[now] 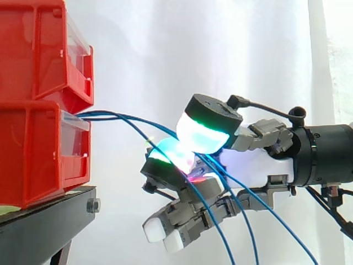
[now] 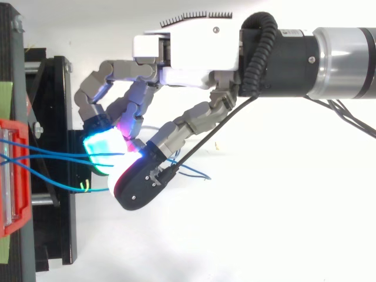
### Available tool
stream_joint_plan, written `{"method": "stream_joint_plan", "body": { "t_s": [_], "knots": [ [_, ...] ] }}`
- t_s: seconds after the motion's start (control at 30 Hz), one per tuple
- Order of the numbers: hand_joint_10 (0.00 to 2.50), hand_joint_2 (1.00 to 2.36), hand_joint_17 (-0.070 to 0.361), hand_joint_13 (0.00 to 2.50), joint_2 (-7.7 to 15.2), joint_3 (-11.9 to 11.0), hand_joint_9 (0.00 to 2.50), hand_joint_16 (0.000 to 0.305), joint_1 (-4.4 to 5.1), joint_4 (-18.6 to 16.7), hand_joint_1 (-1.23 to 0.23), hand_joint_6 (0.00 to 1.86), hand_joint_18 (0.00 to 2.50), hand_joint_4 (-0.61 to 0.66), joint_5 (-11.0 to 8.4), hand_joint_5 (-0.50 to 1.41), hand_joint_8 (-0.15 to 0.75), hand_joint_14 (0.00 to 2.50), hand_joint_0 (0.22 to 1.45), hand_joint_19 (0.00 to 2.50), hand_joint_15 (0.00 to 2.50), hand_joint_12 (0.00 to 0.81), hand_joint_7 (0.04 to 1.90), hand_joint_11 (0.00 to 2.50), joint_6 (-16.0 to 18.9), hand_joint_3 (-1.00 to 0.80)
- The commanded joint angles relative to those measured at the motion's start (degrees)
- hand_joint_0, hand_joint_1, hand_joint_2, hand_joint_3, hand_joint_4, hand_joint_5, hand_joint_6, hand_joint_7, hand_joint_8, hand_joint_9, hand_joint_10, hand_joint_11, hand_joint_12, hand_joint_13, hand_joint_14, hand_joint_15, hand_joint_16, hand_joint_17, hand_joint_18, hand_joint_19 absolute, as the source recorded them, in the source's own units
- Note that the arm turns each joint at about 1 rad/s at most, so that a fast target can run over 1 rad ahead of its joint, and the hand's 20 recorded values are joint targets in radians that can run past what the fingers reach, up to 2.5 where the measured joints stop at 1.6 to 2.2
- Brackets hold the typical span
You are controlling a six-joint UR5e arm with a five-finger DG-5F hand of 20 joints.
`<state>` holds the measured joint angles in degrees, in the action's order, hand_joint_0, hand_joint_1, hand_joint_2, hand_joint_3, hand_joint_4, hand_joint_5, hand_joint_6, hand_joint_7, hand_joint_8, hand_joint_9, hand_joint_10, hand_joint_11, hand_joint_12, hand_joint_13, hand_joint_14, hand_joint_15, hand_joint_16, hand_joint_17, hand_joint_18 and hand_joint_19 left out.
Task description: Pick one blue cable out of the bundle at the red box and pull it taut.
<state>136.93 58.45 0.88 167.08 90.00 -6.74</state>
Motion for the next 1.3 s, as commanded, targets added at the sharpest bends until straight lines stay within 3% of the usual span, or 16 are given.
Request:
{"method": "stream_joint_plan", "body": {
  "t_s": [0.0, 0.97, 1.27],
  "knots": [
    [0.01, 1.00, 0.114, 0.75, 0.0, 0.0, 1.21, 0.051, 0.00, 0.0, -0.95, 0.93, 0.62, 0.11, 0.00, -0.15, 0.334, 0.02, 0.78, 0.29, 0.41, 0.361, 1.25, 1.45, 0.1, -0.50],
    [0.01, 1.00, 0.113, 0.78, 0.0, -0.1, 1.20, 0.050, 0.00, 0.0, -0.99, 0.93, 0.64, 0.12, 0.00, -0.16, 0.319, 0.02, 0.77, 0.29, 0.44, 0.362, 1.11, 1.53, 0.1, -0.50],
    [0.00, 1.00, 0.113, 0.77, 0.0, -0.2, 1.20, 0.050, 0.00, 0.0, -1.00, 0.92, 0.63, 0.15, 0.00, -0.16, 0.319, 0.02, 0.69, 0.30, 0.45, 0.362, 1.08, 1.54, 0.1, -0.50]
  ]
}}
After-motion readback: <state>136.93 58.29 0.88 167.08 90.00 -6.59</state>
